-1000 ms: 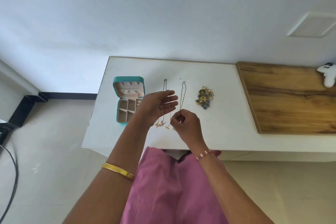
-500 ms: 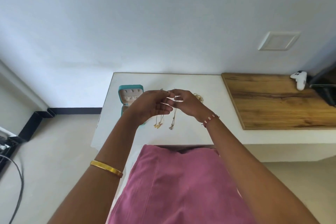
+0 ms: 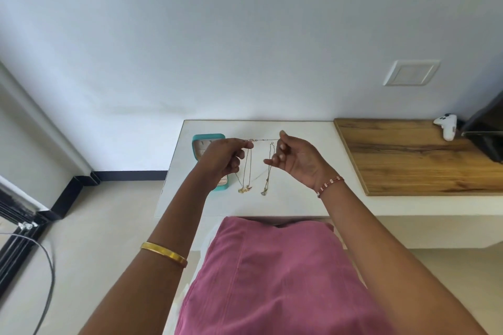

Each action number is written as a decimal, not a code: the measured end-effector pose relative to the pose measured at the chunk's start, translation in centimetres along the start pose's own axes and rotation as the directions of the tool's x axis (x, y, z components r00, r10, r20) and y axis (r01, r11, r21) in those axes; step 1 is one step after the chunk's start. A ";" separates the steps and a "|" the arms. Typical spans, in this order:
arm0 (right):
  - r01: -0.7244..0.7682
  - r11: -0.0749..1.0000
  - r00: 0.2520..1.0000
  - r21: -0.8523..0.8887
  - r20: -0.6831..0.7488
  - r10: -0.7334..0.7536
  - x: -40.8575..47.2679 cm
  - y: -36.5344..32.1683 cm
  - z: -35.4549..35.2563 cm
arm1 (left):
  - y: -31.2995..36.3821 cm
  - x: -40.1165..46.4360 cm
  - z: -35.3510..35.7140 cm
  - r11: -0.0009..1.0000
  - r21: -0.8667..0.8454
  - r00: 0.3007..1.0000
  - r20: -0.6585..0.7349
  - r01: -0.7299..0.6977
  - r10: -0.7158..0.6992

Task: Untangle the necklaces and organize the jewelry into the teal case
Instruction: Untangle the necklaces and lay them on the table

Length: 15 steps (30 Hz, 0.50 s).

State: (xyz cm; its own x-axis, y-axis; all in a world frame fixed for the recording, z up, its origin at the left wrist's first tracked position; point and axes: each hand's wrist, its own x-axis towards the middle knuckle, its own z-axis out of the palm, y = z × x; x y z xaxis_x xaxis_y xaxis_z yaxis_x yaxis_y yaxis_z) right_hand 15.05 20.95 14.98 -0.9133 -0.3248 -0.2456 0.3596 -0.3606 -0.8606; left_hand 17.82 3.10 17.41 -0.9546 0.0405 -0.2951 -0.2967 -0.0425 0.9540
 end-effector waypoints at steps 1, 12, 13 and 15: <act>0.006 1.000 1.000 -0.007 -0.007 -0.006 -0.2 -0.2 -0.2 | 0.0 -0.1 -0.1 1.000 0.003 1.000 -0.019 -0.004 0.004; 0.092 0.995 0.995 -0.025 0.036 -0.091 -3.5 -1.9 -0.2 | -1.6 -2.5 0.3 0.994 0.051 0.986 -0.129 -0.100 0.106; 0.087 0.995 0.994 -0.048 0.071 -0.083 -3.8 -1.9 0.1 | -1.6 -2.7 0.6 0.994 0.046 0.987 -0.116 -0.103 0.108; 0.077 0.993 0.987 -0.085 0.145 -0.064 -4.4 -2.0 0.7 | -1.4 -3.0 1.2 0.993 0.035 0.990 -0.089 -0.110 0.112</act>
State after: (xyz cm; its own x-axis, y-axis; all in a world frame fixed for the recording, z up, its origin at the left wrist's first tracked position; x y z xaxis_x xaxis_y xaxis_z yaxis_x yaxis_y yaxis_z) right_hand 18.48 22.50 18.08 -0.8972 -0.4243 -0.1228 0.2710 -0.3092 -0.9116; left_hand 21.12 4.22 17.00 -0.9804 -0.0536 -0.1896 -0.1893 -0.0120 0.9819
